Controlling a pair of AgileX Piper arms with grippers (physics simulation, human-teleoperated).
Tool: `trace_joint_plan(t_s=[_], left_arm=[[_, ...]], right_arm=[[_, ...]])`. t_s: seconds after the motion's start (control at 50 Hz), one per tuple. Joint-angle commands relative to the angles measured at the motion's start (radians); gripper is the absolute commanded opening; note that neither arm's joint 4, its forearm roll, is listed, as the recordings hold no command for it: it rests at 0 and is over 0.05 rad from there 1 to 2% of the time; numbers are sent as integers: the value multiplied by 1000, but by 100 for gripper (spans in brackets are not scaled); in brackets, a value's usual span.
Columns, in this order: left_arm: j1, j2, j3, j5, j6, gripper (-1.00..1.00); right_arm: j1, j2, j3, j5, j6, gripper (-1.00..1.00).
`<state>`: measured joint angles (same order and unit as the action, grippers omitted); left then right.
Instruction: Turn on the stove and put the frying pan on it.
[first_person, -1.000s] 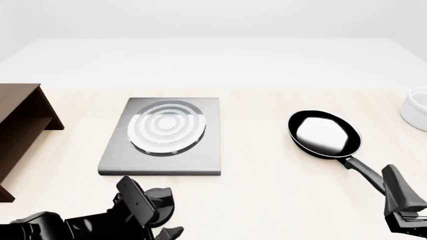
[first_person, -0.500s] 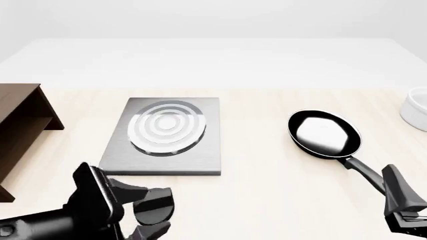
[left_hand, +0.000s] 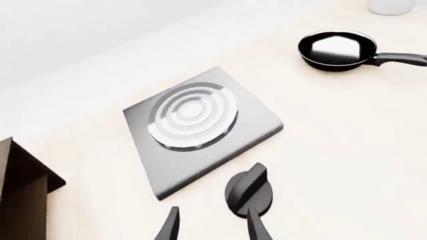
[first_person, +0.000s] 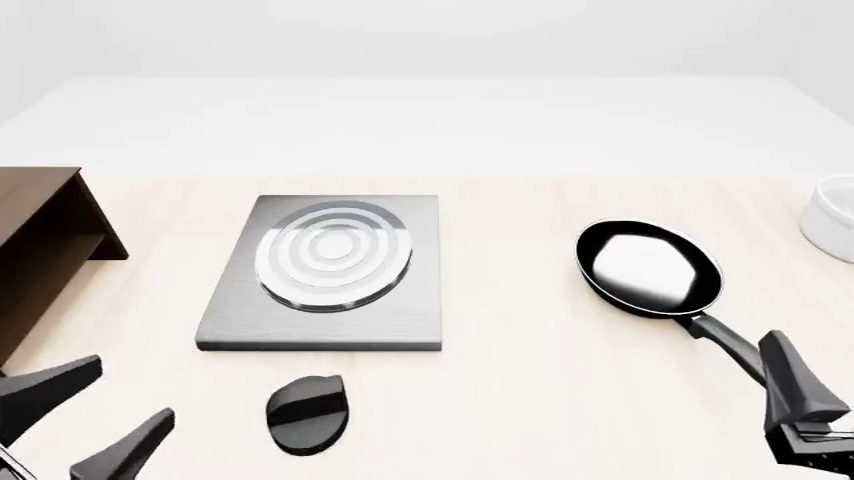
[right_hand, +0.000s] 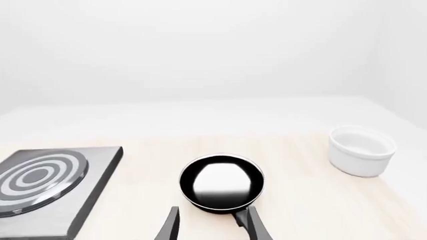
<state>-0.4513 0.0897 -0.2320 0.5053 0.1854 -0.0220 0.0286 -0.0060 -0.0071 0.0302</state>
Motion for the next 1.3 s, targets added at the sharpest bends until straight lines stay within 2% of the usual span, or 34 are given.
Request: trace_joint_plan(t_s=[0.02, 0.08, 0.14, 0.18, 0.22, 0.24, 0.28, 0.32, 0.36, 0.46, 0.5, 0.54, 0.56, 0.6, 0.64, 0.68, 0.72, 0.76, 0.78, 0.84, 0.88, 0.92, 1.1, 1.16, 1.22, 1.3], left_arm=[[157, -90, 130, -111, 20, 100], [171, -90, 224, -221, 33, 100], [185, -90, 232, -234, 33, 100], [222, -90, 231, -257, 6, 100], [227, -90, 232, -266, 19, 100], [224, -90, 231, -275, -6, 100], [249, -90, 231, -303, 9, 100], [252, -90, 232, -311, 4, 100], [277, -90, 231, -314, 3, 100], [311, -90, 232, -373, 32, 100], [314, -90, 231, -375, 32, 100], [349, -90, 232, -357, 54, 100], [347, -90, 231, -348, 23, 100], [386, -90, 231, -357, 75, 100], [365, -90, 227, -341, 35, 100], [394, -90, 225, -343, 69, 100], [387, -90, 219, -338, 24, 100], [407, -90, 228, -341, 21, 100], [391, -90, 225, -337, -23, 100], [388, -90, 222, -354, -55, 100], [382, -90, 229, -342, -79, 100], [388, -90, 231, -327, -104, 100], [383, -90, 230, -332, -100, 100], [383, -90, 230, -331, -100, 100], [381, -90, 231, -332, -100, 100], [383, -90, 231, -332, -99, 100]], right_arm=[[2, 58, 3, -35, -12, 100], [1, 126, 0, -77, 11, 100], [-6, 187, -4, -106, 1, 100], [2, 241, -12, -134, -14, 100], [4, 273, -18, -147, -13, 100], [7, 254, -24, -127, -15, 100], [4, 319, -43, -131, -13, 100], [4, 321, -43, -133, -13, 100], [23, 370, -95, -103, -3, 100], [41, 478, -208, -16, -52, 100], [43, 492, -226, 4, -57, 100], [56, 494, -267, 71, -66, 100], [56, 508, -281, 93, -70, 100], [73, 548, -310, 137, -68, 100], [85, 545, -334, 187, -62, 100], [117, 591, -360, 223, -56, 100], [123, 637, -380, 258, -71, 100], [125, 664, -392, 277, -80, 100], [127, 678, -399, 289, -72, 100], [124, 723, -422, 333, -86, 100], [96, 740, -441, 372, -116, 100], [104, 755, -460, 415, -115, 100], [42, 778, -535, 581, -200, 100], [36, 775, -549, 610, -201, 100], [3, 790, -571, 658, -229, 100], [-13, 790, -606, 711, -240, 100]])
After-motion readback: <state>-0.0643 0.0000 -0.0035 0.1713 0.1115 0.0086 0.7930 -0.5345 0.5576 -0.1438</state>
